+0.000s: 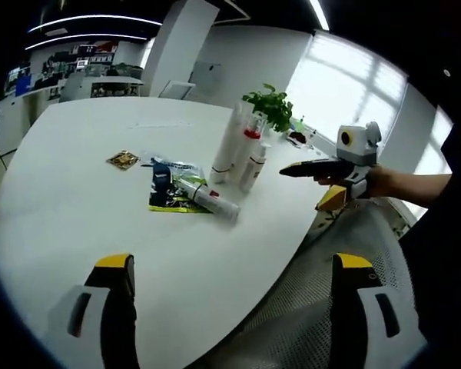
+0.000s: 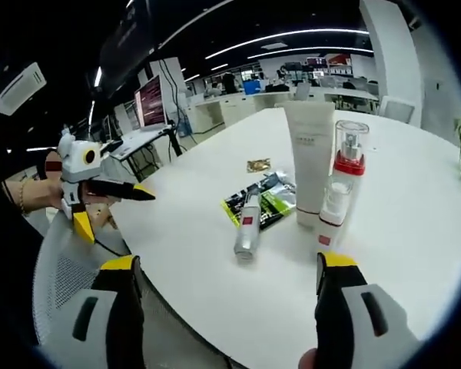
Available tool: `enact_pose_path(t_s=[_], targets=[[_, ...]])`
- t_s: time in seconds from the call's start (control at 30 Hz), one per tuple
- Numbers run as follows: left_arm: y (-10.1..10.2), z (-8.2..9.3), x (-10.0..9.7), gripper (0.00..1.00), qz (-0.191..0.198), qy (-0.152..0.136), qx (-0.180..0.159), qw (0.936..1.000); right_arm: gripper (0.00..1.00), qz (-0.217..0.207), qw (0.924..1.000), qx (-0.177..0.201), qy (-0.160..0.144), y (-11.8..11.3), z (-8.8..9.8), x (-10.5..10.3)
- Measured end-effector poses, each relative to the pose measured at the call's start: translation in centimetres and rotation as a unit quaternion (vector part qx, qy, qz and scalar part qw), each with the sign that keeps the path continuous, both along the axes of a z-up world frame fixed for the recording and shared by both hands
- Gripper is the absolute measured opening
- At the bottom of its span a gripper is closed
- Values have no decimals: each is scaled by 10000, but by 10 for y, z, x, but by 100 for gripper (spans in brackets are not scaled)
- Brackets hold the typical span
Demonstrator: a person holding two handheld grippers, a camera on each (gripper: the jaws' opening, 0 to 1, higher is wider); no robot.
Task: Arrange the skincare products in the storage area until every visible bottle or jar stands upright without overlapping.
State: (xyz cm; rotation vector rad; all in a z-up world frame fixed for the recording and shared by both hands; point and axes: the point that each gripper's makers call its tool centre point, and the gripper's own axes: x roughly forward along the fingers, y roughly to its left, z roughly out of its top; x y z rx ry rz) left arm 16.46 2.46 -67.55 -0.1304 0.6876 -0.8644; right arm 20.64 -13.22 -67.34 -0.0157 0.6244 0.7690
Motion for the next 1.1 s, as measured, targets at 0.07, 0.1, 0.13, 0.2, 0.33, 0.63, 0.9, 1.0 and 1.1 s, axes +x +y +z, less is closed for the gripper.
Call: enact_pose_path(t_s=[0.07,0.1,0.13,0.2,0.33,0.63,0.9,1.0,1.1], targets=[[3,0,3,99,17,14,-81,10000,93,137,9999,-79,39,7,-5,2],[3,2,3,99,29,33,-119,9999,92,204,9997,-110,70,10,-7,2],[3,1,4,99,40,46,-123,9999,91,251,9995,-146,86,14,-8,4],[5,-2,6,99,65,76,-98,9999,90,329,9993,-175,87,21,-11,7],[7,-9,10,99,64,160,-93,9998,85,403,9988,-265,104,32,-19,19],[9,-14,15,99,69,271,-142,9995,76,566,9967,-573,93,53,-33,34],[10,-20,20,98,77,377,-179,9991,70,805,9918,-983,105,64,-60,46],[10,-23,21,98,60,415,-164,9990,65,828,9900,-1138,34,67,-63,50],[8,-21,21,98,43,442,-210,9988,54,612,9878,-1427,-109,62,-69,62]])
